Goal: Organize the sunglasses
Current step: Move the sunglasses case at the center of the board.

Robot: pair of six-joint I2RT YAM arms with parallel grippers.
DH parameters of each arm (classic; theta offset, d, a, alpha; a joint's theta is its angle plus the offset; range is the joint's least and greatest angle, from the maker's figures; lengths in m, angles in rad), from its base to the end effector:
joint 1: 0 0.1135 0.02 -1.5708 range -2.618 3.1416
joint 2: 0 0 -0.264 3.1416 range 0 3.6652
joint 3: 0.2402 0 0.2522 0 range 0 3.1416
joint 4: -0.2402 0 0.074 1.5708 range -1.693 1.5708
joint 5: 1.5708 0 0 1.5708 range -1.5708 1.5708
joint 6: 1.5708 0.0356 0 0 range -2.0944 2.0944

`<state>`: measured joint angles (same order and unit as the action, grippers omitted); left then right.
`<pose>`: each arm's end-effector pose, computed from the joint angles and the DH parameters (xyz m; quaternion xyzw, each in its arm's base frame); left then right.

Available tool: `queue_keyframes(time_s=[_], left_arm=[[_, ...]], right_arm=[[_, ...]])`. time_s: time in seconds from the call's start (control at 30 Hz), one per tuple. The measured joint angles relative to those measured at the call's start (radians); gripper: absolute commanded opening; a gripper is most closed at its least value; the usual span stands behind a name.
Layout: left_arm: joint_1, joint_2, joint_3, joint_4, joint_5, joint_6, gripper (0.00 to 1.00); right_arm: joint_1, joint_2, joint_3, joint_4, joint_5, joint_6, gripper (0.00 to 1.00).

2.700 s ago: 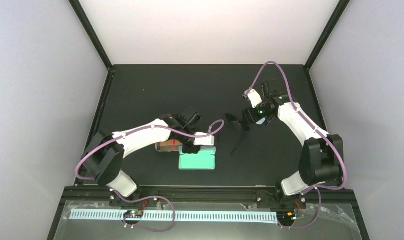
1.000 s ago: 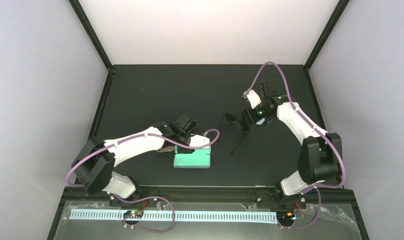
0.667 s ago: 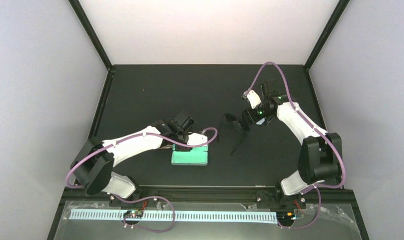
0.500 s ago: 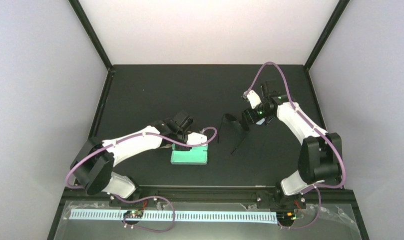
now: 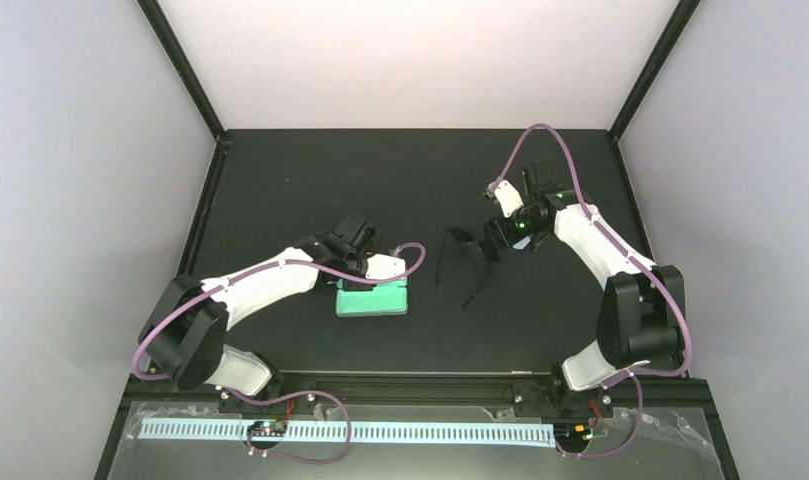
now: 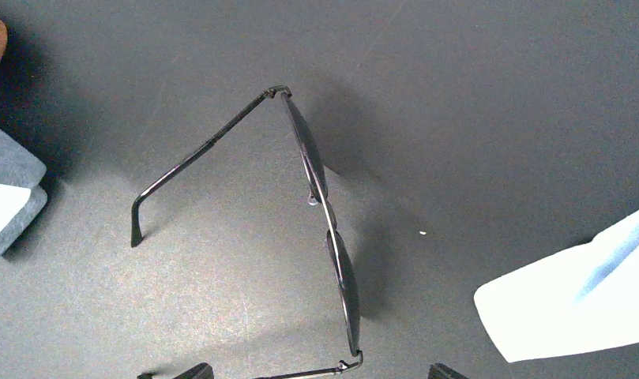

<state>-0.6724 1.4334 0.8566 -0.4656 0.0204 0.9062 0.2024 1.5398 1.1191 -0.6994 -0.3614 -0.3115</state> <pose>0.2164 -0.1732 0.1971 0.6871 0.6780 0.0207 0.2605 0.2979 0.0740 0.2355 -0.2825 0.9172 0.1629 0.2290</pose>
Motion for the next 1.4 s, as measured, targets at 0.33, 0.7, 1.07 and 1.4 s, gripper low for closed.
queue_keyframes(time_s=[0.33,0.7,1.07,1.4], left_arm=[[0.064,0.000,-0.018,0.061,-0.017,0.051,0.07],[0.072,-0.024,-0.051,0.089,-0.015,0.071,0.21],[0.076,-0.047,-0.080,0.090,0.006,0.057,0.53],[0.076,-0.117,-0.080,0.087,0.018,0.023,0.82]], right_arm=[[0.000,0.000,0.000,0.000,0.001,0.000,0.73],[0.000,0.000,-0.001,0.026,0.132,0.034,0.72],[-0.011,0.143,0.054,0.037,0.260,0.051,0.53],[-0.018,0.302,0.157,0.009,0.287,0.032,0.45]])
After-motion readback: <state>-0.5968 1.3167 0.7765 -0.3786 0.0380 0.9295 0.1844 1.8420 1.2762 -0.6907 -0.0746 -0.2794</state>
